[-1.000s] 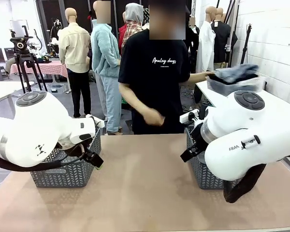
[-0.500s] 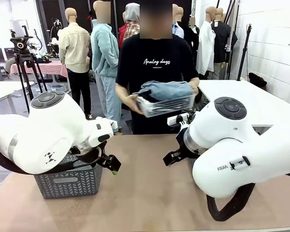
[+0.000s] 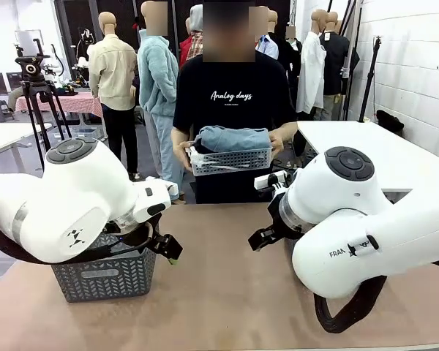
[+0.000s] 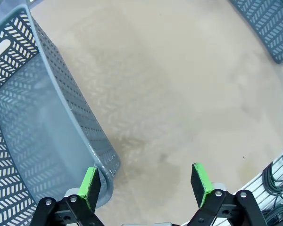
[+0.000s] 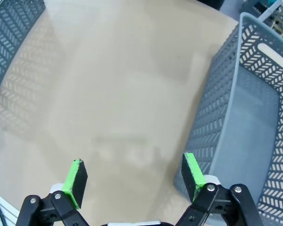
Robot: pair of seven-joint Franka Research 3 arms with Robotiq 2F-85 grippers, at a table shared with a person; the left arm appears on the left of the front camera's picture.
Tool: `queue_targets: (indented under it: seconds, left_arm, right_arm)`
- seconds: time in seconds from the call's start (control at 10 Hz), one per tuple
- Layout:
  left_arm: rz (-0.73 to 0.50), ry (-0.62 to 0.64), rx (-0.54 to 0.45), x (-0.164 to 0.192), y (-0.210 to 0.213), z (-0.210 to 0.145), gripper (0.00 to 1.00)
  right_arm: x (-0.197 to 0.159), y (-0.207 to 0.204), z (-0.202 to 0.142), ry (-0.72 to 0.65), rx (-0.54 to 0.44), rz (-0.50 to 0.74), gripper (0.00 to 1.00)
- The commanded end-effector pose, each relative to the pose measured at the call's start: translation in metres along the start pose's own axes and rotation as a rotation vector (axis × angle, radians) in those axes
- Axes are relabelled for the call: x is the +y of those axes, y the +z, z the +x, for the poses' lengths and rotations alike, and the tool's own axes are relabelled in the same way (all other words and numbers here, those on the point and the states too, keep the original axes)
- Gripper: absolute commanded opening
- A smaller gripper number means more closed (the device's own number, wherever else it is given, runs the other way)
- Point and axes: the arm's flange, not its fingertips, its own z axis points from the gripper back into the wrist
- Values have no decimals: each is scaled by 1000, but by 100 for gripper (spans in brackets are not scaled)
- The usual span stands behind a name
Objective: Sort the tops and bottoms.
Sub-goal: Lift clothes from the center of the table with your left hand.
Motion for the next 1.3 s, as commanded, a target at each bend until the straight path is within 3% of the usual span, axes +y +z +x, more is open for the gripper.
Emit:
queue_targets:
  seconds: [0.0, 0.5, 0.7, 0.8, 1.2]
  left_arm:
    - [12, -12, -1, 4, 0, 0, 100]
    - [0, 0, 0, 0, 0, 0, 100]
    - [56, -22, -22, 39, 18, 13, 100]
    - [65, -44, -11, 58, 23, 20, 100]
    - [-77, -1, -13, 126, 43, 17, 100]
  right_arm:
    - [-3, 1, 1, 14, 4, 4, 100]
    - [0, 0, 0, 2, 0, 0, 100]
    - [-33, 46, 11, -41, -31, -30, 100]
    - [-52, 62, 12, -57, 0, -38, 100]
    - [-104, 94, -2, -163, 46, -110, 100]
